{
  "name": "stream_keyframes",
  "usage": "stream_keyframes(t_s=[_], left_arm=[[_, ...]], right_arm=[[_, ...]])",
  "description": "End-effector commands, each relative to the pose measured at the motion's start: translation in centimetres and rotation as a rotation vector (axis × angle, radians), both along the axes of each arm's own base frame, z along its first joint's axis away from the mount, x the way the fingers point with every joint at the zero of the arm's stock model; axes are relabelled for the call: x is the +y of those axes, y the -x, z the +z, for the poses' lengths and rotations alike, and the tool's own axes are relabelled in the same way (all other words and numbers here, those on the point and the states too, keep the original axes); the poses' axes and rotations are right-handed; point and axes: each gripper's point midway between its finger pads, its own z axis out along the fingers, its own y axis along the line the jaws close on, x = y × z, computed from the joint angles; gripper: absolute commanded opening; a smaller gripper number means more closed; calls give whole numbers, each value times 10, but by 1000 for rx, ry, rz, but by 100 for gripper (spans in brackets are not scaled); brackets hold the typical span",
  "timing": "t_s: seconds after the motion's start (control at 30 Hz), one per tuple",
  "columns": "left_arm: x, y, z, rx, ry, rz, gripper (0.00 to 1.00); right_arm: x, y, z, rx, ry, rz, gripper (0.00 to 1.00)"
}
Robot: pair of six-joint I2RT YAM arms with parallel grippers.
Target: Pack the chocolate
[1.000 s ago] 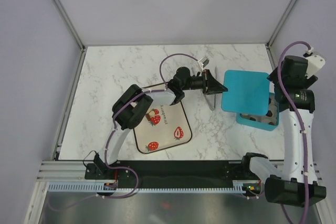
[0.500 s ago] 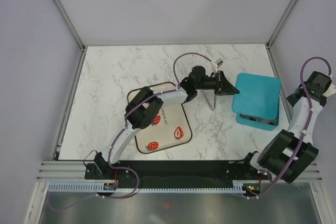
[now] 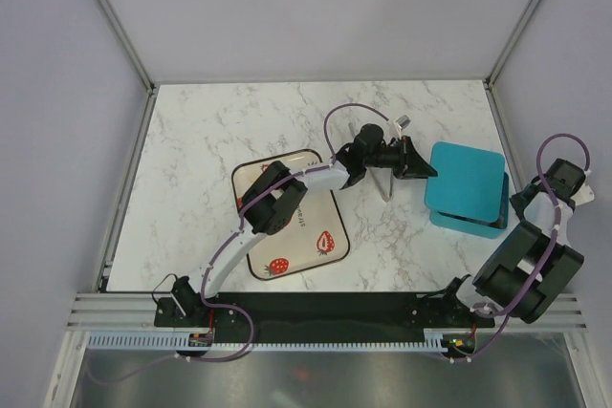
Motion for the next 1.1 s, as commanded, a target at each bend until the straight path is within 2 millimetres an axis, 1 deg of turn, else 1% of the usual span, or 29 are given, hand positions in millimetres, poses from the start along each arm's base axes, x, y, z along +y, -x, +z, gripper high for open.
stream_keyframes(t_s=[0.0,0.03,0.13,0.2,0.27,0.3,0.37,0.5,0.53,0.6,0.67,0.7,0.8,0.83,0.9,0.93,1.07], left_arm=[[-4,-9,27,-99,60,7,2],[-3,-11,25,-93,57,10,2],[3,-19,23,-91,51,17,2],[5,-20,21,-84,43,14,2],[9,-24,17,-82,30,16,2],[10,-24,15,-82,25,11,2],[13,-28,12,-75,15,14,2],[16,-28,4,-57,-1,6,2],[16,-28,3,-54,-7,3,2],[19,-26,-4,-44,-29,-6,2],[22,-25,-7,-36,-51,-7,2],[23,-24,-11,-38,-63,-10,2],[27,-25,-12,-29,-75,-9,2],[28,-23,-16,-20,-83,-11,2],[30,-24,-17,-9,-96,-9,2],[34,-24,-24,11,-122,-5,2],[38,-25,-32,31,-157,13,4]], right_arm=[[-18,-20,9,-85,53,-5,28],[-18,-21,5,-80,44,3,28],[-13,-29,2,-105,18,53,28],[0,-37,-1,-147,-31,107,28],[7,-44,-3,-181,-64,140,27],[15,-48,-5,-207,-100,165,28],[21,-53,-7,-236,-127,192,28],[34,-54,-12,-255,-176,223,28],[40,-57,-9,-281,-191,242,28],[47,-57,-10,-296,-216,247,28],[52,-59,-8,-316,-220,260,28],[53,-60,-7,-320,-222,262,28],[59,-60,-8,-331,-245,274,28],[60,-61,-8,-333,-247,277,28],[59,-61,-6,-332,-240,280,29],[59,-59,-5,-327,-238,279,30],[55,-61,5,-334,-216,274,33]])
